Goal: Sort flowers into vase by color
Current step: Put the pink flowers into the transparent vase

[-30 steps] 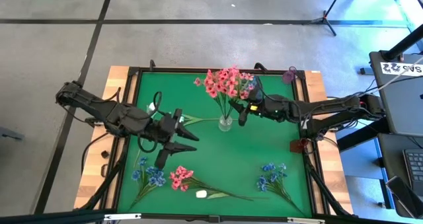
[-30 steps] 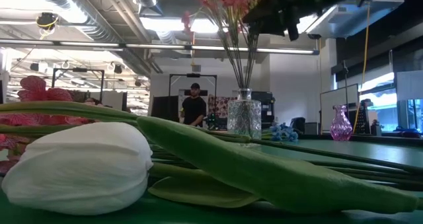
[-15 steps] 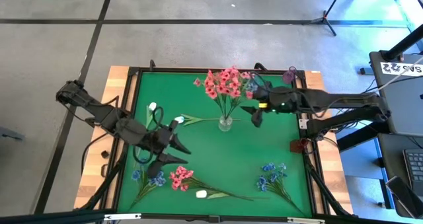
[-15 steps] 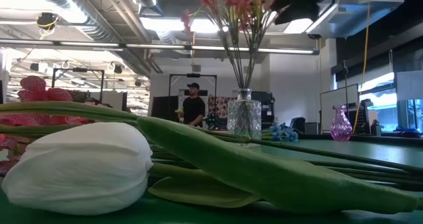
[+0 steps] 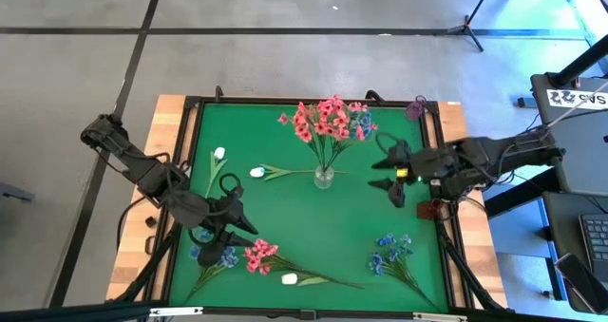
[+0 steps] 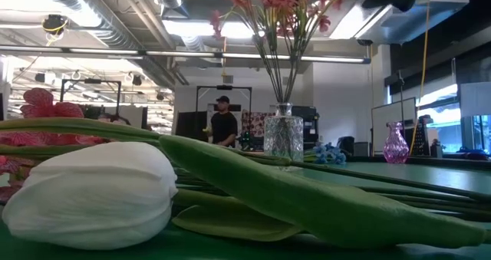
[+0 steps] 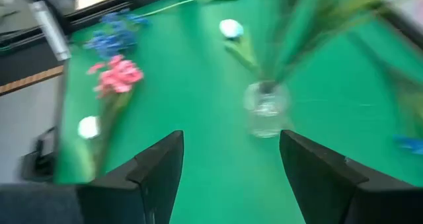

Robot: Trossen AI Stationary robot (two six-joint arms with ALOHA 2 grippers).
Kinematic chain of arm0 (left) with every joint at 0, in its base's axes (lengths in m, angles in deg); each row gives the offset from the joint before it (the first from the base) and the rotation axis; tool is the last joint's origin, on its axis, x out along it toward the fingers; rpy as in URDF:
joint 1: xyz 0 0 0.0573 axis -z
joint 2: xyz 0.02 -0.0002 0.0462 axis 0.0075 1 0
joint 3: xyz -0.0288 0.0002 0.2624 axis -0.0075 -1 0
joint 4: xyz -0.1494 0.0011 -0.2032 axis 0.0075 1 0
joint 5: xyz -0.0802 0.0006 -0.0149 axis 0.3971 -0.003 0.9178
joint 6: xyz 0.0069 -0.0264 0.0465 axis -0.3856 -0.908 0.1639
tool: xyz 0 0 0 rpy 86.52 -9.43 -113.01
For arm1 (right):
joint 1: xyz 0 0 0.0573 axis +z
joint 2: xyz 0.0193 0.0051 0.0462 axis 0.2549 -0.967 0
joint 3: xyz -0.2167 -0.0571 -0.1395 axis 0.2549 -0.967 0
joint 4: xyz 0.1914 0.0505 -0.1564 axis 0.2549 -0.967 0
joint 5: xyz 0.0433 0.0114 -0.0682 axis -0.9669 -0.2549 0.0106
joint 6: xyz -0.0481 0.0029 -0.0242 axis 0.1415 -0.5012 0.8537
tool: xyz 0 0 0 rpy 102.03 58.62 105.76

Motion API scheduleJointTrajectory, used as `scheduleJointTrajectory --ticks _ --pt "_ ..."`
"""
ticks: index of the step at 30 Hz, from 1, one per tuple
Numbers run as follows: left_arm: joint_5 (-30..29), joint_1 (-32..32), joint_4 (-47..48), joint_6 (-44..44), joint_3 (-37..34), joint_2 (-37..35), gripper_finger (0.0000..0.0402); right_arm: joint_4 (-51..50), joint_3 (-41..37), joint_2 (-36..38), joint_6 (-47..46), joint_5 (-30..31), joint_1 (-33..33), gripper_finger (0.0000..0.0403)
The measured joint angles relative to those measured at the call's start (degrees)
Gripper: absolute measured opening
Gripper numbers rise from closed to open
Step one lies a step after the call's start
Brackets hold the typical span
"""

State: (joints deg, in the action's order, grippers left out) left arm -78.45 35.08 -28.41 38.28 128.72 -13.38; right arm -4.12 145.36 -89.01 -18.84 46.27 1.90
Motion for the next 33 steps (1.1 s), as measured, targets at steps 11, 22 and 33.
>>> scheduleJointTrajectory --ticks 11,22,33 --pt "-1.3 3.4 3.6 -5.2 0.0 0.0 0.0141 6.0 -0.1 -11.9 -15.3 7.5 20.6 0.0248" --pt "-2.0 8.4 3.7 -12.7 0.0 4.3 0.0141 22.8 -0.1 -27.8 -18.8 10.0 31.6 0.0248" --pt "-2.1 12.0 3.8 -26.1 0.0 13.2 0.0141 30.0 3.5 -39.1 -13.5 8.1 31.9 0.0248"
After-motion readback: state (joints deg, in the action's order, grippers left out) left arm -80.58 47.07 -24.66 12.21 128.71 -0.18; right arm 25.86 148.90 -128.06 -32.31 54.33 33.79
